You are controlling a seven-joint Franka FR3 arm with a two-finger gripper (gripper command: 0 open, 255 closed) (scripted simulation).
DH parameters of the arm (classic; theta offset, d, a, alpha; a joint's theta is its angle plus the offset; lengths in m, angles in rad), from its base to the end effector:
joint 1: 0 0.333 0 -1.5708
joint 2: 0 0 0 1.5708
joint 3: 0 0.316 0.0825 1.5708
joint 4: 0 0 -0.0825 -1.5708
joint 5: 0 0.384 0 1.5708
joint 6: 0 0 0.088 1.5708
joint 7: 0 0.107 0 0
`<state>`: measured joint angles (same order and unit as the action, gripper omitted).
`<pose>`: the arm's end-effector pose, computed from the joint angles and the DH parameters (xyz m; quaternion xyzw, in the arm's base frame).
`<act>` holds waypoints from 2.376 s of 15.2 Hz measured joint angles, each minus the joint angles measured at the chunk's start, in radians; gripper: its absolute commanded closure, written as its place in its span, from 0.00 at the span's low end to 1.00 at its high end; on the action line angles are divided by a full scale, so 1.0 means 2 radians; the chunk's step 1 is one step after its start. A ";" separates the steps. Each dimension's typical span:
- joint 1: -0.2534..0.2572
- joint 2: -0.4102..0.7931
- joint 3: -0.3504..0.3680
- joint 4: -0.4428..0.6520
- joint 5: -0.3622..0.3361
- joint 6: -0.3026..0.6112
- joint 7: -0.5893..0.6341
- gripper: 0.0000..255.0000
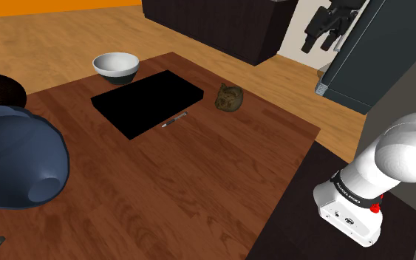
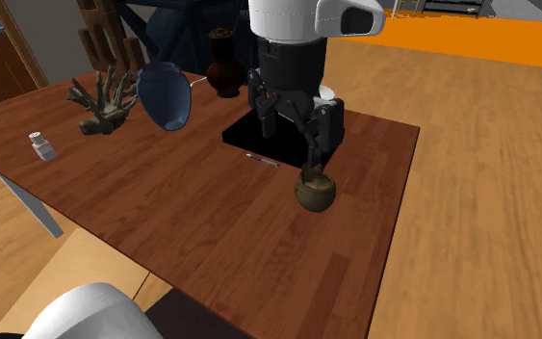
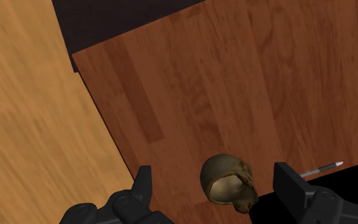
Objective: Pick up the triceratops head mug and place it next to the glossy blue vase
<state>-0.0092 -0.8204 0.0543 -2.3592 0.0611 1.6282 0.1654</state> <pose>0.3031 0.0255 0.6044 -0.9966 0.0682 -0.0431 0.0149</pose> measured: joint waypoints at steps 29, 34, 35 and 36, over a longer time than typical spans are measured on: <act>-0.001 0.400 0.006 0.033 0.004 0.356 -0.027 0.00; 0.000 0.419 0.007 0.024 0.004 0.384 -0.027 0.00; 0.000 0.420 0.007 0.024 0.004 0.385 -0.027 0.00; 0.000 0.420 0.007 0.023 0.004 0.386 -0.028 0.00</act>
<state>-0.0098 0.0201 0.0684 -2.3123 0.0700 2.4001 0.1102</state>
